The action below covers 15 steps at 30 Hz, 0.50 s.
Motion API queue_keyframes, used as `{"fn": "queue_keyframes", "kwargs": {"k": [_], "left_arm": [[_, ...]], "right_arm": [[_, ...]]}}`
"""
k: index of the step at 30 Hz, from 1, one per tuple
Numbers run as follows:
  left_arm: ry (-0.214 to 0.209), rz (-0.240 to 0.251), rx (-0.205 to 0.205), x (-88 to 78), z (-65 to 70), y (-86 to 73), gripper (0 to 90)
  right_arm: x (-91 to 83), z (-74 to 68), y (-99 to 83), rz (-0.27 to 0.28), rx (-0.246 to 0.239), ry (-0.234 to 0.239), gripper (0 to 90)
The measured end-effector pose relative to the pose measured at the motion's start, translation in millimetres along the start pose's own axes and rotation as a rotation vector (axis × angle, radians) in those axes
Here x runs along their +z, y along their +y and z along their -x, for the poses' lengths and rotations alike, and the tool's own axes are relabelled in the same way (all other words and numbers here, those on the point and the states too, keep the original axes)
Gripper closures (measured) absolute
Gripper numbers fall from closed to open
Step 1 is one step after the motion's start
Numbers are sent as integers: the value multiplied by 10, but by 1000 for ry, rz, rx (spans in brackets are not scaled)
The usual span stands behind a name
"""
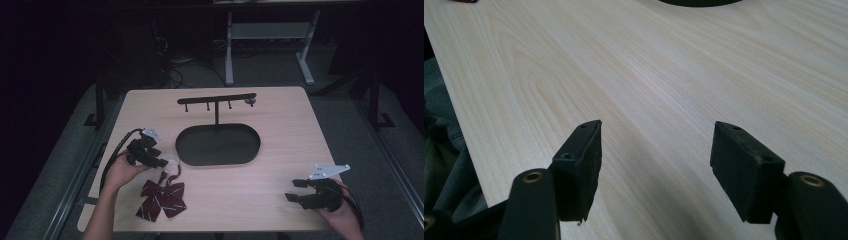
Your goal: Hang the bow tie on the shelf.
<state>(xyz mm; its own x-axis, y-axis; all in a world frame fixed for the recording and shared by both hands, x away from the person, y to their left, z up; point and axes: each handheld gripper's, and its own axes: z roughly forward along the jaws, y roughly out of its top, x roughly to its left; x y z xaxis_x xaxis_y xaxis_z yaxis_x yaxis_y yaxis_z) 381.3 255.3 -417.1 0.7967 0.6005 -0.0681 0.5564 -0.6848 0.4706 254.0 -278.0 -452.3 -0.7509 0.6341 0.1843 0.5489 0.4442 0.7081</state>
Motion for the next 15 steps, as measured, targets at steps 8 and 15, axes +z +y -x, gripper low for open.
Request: {"fn": "queue_keyframes", "kwargs": {"k": [8,15], "left_arm": [[-7,-13,-36,107,-52,5,540],[-8,-59,-19,180,-84,31,584]], "right_arm": [[-1,-2,1,1,2,1,368],[0,-3,2,3,-4,2,368]]}}
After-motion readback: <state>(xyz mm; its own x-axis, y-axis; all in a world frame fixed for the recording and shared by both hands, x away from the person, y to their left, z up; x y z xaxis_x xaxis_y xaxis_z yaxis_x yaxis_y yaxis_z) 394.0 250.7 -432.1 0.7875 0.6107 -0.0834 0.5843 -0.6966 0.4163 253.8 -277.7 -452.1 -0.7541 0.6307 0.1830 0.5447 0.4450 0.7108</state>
